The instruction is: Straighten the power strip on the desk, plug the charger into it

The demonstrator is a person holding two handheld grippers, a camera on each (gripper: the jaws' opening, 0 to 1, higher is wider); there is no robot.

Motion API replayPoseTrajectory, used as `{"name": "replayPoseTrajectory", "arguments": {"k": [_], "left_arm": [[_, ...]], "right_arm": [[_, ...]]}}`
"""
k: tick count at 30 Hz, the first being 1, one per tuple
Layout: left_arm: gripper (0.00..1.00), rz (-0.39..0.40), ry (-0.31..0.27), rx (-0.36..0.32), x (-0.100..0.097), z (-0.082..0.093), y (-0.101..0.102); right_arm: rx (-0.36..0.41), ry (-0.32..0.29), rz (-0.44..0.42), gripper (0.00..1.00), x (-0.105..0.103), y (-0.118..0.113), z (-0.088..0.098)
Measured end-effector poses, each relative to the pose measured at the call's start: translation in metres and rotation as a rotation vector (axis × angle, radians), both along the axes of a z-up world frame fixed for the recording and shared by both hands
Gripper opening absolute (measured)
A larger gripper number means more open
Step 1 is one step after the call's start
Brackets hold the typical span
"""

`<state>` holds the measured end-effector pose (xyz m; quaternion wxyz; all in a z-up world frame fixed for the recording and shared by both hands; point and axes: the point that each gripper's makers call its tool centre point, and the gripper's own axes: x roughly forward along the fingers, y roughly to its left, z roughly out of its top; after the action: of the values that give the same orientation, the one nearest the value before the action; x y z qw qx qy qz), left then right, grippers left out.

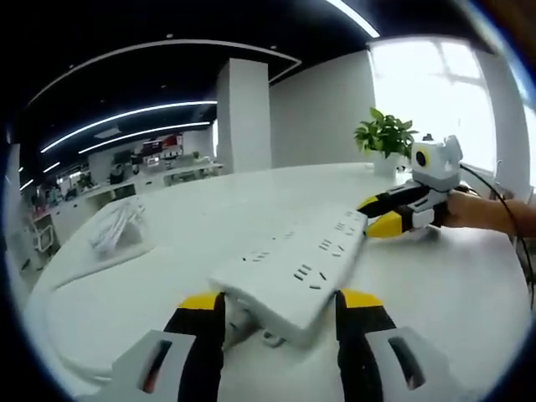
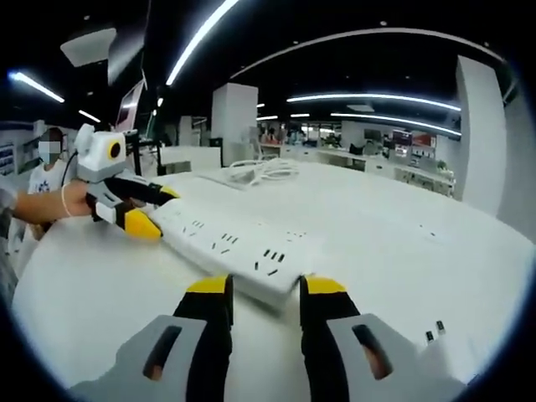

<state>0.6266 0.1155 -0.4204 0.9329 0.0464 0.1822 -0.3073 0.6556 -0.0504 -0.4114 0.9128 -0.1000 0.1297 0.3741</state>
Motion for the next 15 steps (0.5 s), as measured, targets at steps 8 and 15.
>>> {"name": "replayPoseTrajectory", "arguments": {"k": [8,15], "left_arm": [[0.52,-0.014,0.0,-0.007,0.0028,-0.0004,0.0],[0.5,-0.026,0.004,-0.011,0.0051,-0.0005,0.0002]], "right_arm": [[-0.017,-0.015,-0.027,0.29,-0.002,-0.0004,-0.0009],[-0.013,-0.012,-0.06,0.29,-0.0027,-0.0007,-0.0014]]}}
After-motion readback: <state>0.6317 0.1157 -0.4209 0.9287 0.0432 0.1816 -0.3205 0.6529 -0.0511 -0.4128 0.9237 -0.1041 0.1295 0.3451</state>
